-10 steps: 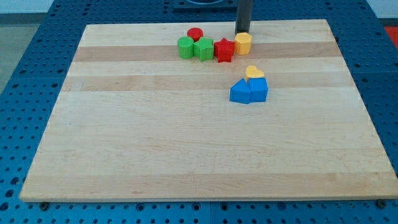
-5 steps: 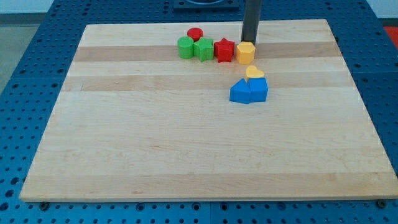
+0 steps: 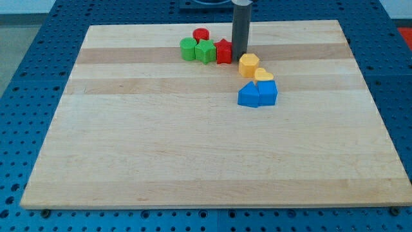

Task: Move the hexagon into the blue blocks

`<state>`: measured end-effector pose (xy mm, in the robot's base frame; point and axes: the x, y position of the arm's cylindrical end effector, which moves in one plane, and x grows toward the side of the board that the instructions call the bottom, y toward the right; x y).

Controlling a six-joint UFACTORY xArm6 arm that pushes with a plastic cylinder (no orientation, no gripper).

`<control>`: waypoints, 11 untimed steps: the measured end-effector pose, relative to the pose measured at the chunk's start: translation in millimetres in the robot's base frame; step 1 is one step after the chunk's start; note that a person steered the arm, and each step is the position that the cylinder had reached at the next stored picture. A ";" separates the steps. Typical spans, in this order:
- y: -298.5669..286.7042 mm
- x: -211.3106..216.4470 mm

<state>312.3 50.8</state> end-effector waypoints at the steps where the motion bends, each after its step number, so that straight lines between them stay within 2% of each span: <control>1: 0.0 10.6; 3: 0.0 14.5; 6: 0.0 48.2; 11: 8.0 32.6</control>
<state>344.9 58.7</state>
